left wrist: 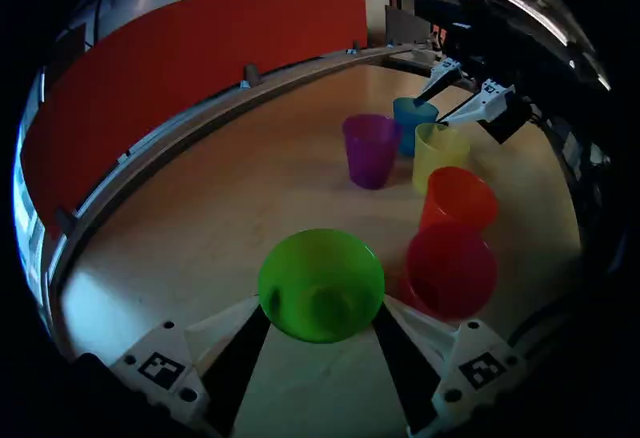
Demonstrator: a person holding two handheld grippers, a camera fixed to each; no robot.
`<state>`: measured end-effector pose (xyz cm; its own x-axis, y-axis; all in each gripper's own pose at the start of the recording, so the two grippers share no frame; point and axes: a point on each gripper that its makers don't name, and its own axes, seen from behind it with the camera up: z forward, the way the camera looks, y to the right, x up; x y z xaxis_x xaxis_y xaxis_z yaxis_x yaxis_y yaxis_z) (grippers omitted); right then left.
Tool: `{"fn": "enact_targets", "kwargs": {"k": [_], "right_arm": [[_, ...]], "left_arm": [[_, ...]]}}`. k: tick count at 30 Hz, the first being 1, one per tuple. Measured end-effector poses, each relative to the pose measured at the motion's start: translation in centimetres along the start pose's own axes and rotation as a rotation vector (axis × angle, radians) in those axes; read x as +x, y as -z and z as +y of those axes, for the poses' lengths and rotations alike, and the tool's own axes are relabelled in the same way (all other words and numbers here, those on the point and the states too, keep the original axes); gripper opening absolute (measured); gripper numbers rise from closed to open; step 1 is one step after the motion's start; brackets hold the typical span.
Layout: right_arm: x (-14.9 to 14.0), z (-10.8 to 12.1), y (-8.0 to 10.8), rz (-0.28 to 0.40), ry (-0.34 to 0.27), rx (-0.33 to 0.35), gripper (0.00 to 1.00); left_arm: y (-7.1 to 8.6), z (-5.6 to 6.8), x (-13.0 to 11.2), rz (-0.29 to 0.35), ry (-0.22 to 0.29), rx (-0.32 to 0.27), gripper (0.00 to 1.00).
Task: Pour water
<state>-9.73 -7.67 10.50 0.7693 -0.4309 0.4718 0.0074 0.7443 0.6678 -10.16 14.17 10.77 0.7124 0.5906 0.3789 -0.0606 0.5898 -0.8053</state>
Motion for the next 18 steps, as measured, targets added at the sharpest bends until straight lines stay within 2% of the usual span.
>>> {"fn": "enact_targets", "kwargs": {"k": [18], "right_arm": [[0.9,-0.8,-2.6,-0.005,0.013,0.025,1.00]], "left_arm": [[1.1,-0.8,0.4,0.009,0.006,0.026,0.81]]}}
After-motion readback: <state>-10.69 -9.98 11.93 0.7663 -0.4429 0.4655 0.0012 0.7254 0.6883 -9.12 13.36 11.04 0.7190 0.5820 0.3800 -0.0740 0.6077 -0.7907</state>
